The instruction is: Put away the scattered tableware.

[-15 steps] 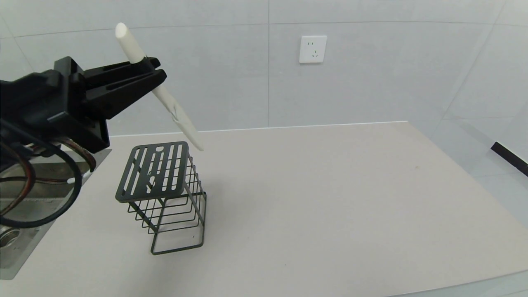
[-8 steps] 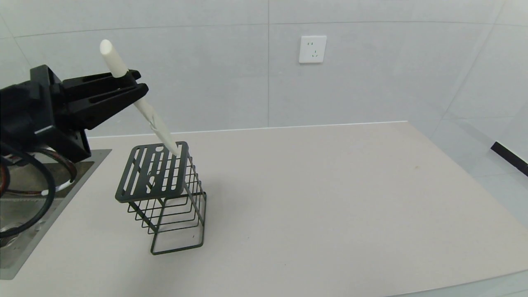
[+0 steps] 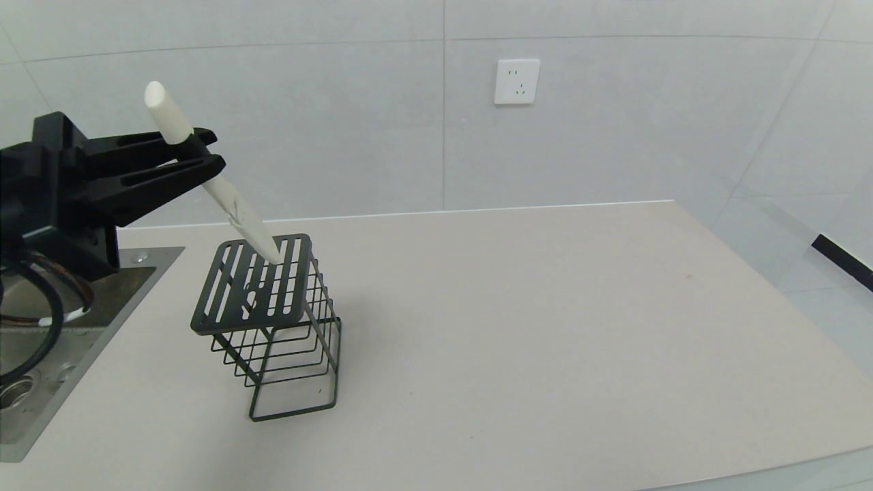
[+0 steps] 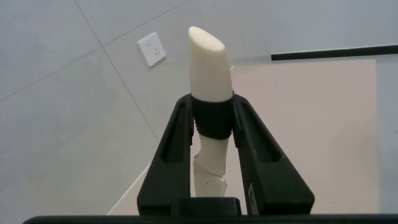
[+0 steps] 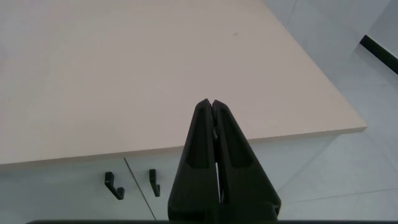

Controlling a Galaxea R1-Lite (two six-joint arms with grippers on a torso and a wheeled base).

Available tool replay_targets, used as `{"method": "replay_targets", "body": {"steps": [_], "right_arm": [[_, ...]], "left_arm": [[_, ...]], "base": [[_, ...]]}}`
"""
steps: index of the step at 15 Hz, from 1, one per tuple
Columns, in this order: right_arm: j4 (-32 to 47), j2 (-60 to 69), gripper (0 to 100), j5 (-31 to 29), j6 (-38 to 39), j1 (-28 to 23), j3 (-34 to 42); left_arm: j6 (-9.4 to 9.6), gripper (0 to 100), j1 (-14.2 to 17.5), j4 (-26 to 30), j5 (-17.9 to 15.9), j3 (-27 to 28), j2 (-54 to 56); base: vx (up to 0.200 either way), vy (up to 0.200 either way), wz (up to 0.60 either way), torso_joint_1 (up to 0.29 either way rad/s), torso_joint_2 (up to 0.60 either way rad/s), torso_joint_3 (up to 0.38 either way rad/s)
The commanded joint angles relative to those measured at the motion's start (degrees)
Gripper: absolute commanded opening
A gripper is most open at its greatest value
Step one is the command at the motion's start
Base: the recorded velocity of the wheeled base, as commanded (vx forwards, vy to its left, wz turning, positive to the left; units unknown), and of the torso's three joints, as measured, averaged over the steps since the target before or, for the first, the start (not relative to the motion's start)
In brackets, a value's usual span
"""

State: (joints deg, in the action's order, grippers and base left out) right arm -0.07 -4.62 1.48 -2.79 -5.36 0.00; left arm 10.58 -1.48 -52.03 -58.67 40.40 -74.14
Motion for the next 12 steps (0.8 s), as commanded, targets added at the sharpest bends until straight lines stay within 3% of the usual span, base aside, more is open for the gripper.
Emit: {"method": "replay_targets", "body": {"steps": [1,8,12], "right_arm": [[-0.01,-0.21,0,0.02,-0.02,0.0,0.0],[-0.01,-0.21,0,0.02,-0.02,0.0,0.0],[-0.01,-0.21,0,0.02,-0.02,0.0,0.0]], "left_arm": [[0.05,0,0.16,-0.88,-2.32,0.91,-3.38],[0.23,0,1.91,-3.43,-2.41,0.91,-6.45],[0.14,0,1.39,-6.33,-2.41,1.0,-8.3]], "base": [[0.0,0.0,0.0,0.0,0.0,0.0],[0.0,0.0,0.0,0.0,0.0,0.0],[0.0,0.0,0.0,0.0,0.0,0.0]]}}
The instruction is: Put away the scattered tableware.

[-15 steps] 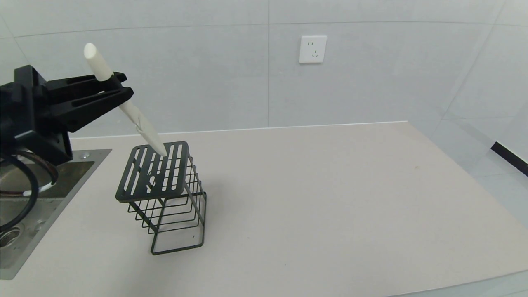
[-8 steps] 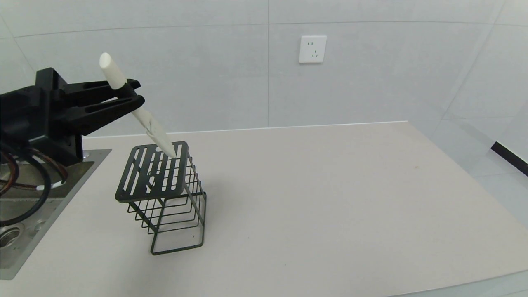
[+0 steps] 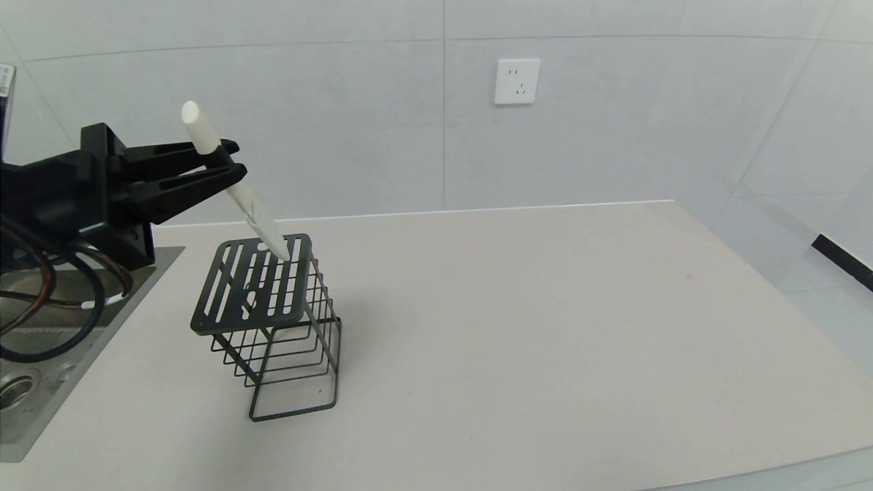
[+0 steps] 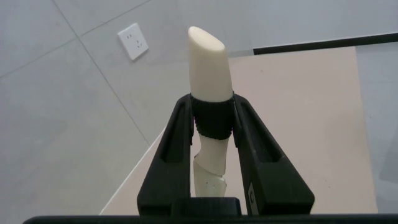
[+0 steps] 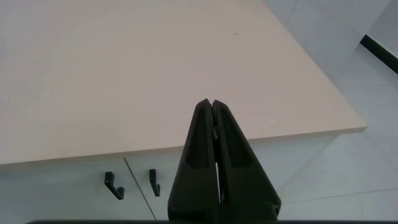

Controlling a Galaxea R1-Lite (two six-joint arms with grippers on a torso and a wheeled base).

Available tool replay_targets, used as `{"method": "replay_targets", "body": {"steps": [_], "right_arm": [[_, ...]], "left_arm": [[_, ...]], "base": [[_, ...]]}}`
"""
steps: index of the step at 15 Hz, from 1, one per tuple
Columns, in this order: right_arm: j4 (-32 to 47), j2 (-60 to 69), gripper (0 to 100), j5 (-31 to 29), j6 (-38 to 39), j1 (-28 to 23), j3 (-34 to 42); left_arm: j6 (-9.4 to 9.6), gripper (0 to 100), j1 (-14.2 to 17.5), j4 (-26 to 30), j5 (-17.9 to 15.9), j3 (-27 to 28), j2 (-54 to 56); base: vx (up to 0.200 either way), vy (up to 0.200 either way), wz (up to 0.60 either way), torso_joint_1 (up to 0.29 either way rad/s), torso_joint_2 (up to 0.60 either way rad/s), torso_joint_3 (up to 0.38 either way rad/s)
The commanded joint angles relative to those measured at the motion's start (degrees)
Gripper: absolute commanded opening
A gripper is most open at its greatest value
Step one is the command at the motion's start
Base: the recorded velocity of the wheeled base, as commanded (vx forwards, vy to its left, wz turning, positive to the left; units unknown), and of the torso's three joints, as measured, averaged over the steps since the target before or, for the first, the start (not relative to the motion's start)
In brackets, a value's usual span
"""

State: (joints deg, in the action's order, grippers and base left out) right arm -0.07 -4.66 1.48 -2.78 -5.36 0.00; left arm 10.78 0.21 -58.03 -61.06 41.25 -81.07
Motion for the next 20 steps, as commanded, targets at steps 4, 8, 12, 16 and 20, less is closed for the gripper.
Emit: {"method": "replay_targets", "body": {"steps": [4,8,12,16,20], "right_arm": [[-0.01,-0.18,0,0.02,-0.03,0.0,0.0],[-0.01,-0.18,0,0.02,-0.03,0.0,0.0],[-0.01,-0.18,0,0.02,-0.03,0.0,0.0],[-0.01,-0.18,0,0.02,-0.03,0.0,0.0],[-0.01,-0.18,0,0.02,-0.03,0.0,0.0]], "left_arm": [[0.03,0,-0.03,-1.39,-0.02,-0.21,-2.78],[0.03,0,0.06,-1.47,-0.02,-0.21,-3.13],[0.03,0,-0.12,-1.56,-0.02,-0.21,-3.57],[0.03,0,0.06,-1.47,-0.02,-0.21,-4.01],[0.47,0,-0.03,-1.56,0.07,-1.09,-4.98]], "base": [[0.0,0.0,0.0,0.0,0.0,0.0],[0.0,0.0,0.0,0.0,0.0,0.0],[0.0,0.0,0.0,0.0,0.0,0.0],[0.0,0.0,0.0,0.0,0.0,0.0],[0.0,0.0,0.0,0.0,0.0,0.0]]}}
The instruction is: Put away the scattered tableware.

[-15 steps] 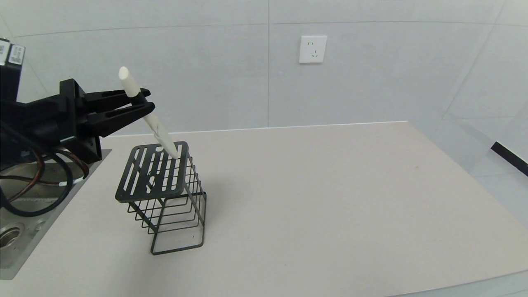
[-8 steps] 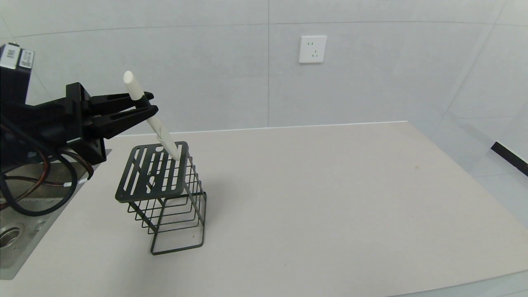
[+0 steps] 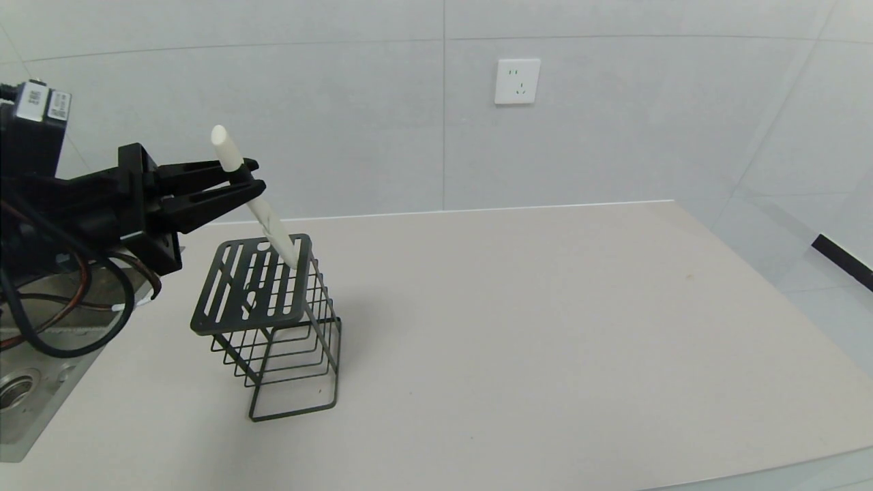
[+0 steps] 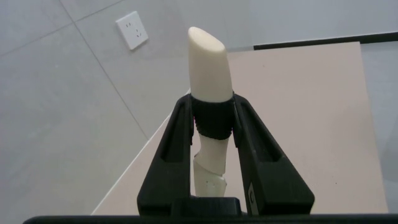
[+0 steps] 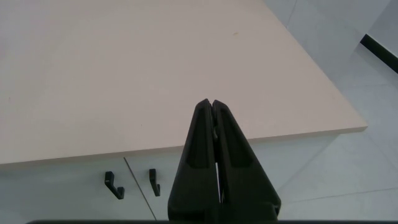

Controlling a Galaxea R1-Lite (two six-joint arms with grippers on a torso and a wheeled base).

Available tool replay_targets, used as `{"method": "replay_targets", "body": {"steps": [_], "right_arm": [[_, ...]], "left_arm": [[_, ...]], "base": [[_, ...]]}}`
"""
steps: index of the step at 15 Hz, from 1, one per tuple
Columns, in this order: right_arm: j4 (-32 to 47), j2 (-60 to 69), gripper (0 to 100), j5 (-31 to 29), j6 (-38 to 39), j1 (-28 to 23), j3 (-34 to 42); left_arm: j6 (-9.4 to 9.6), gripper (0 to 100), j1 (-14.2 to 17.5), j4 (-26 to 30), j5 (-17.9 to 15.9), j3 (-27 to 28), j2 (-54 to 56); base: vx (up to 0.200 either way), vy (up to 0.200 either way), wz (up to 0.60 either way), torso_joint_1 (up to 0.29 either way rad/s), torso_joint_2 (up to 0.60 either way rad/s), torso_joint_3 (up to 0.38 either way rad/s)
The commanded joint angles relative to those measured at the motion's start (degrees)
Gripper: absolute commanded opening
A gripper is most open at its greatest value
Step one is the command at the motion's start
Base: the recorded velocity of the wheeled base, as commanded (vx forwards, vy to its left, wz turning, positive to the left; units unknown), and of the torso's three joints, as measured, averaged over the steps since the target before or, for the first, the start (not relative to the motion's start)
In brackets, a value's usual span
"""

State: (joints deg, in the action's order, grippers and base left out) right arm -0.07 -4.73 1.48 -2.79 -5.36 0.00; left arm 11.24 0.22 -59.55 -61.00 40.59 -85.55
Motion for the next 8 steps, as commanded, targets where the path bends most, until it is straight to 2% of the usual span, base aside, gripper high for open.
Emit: {"method": "replay_targets", "body": {"steps": [1,6,8], "right_arm": [[-0.01,-0.1,0,0.02,-0.02,0.0,0.0],[-0.01,-0.1,0,0.02,-0.02,0.0,0.0],[-0.01,-0.1,0,0.02,-0.02,0.0,0.0]], "left_arm": [[0.19,0,-0.04,-0.04,0.01,-1.04,-0.58],[0.89,0,-0.4,-0.04,0.09,-1.92,-1.81],[1.94,0,-0.4,-0.04,0.62,-2.71,-2.51]], "base": [[0.0,0.0,0.0,0.0,0.0,0.0],[0.0,0.0,0.0,0.0,0.0,0.0],[0.0,0.0,0.0,0.0,0.0,0.0]]}}
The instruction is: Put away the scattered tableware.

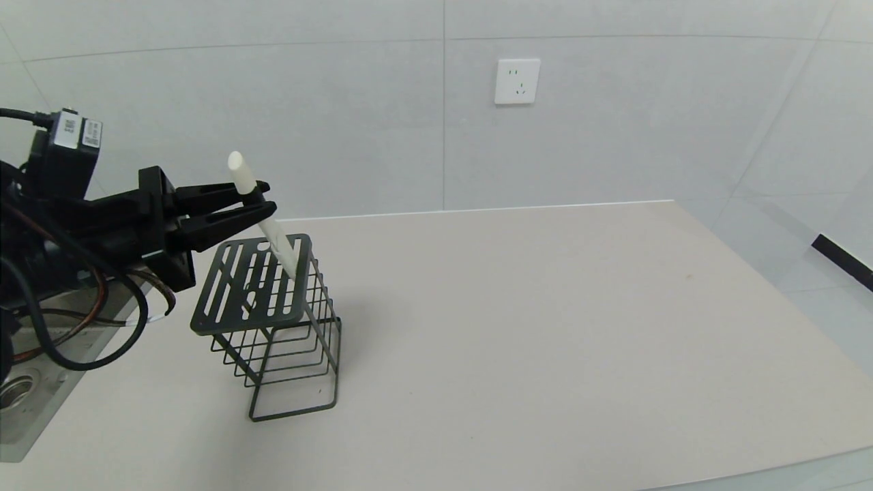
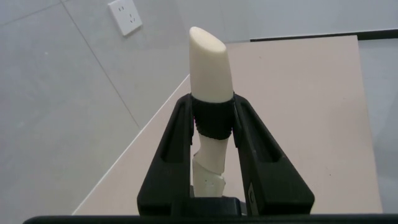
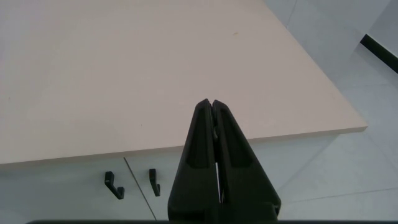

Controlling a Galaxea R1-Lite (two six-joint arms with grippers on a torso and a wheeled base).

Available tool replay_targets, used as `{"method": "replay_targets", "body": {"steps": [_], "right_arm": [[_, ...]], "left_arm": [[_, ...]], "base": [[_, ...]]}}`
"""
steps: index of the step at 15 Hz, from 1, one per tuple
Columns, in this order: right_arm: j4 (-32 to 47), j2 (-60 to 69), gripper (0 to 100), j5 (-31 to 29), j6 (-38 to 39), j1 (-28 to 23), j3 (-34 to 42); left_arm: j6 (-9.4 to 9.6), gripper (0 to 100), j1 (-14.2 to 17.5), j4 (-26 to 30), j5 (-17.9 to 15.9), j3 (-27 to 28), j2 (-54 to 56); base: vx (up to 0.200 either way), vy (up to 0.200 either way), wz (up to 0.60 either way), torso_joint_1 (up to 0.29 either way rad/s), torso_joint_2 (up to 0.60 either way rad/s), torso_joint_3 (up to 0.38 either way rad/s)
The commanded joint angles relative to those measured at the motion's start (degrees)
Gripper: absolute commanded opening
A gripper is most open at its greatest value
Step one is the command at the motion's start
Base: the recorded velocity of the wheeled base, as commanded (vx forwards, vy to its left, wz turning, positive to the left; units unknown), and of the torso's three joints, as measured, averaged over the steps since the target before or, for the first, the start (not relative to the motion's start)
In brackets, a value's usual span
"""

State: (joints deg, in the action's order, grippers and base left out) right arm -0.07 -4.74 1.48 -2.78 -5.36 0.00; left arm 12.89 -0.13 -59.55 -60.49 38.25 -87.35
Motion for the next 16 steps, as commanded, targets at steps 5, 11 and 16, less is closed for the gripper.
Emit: {"method": "replay_targets", "body": {"steps": [5,11,16], "right_arm": [[-0.01,-0.09,0,0.02,-0.03,0.0,0.0],[-0.01,-0.09,0,0.02,-0.03,0.0,0.0],[-0.01,-0.09,0,0.02,-0.03,0.0,0.0]], "left_arm": [[1.26,0,-0.04,-3.47,1.52,-1.87,-3.62],[3.81,0,0.05,-3.73,1.69,-4.06,-5.29],[3.81,0,-0.04,-6.54,3.27,-4.86,-7.05]], "base": [[0.0,0.0,0.0,0.0,0.0,0.0],[0.0,0.0,0.0,0.0,0.0,0.0],[0.0,0.0,0.0,0.0,0.0,0.0]]}}
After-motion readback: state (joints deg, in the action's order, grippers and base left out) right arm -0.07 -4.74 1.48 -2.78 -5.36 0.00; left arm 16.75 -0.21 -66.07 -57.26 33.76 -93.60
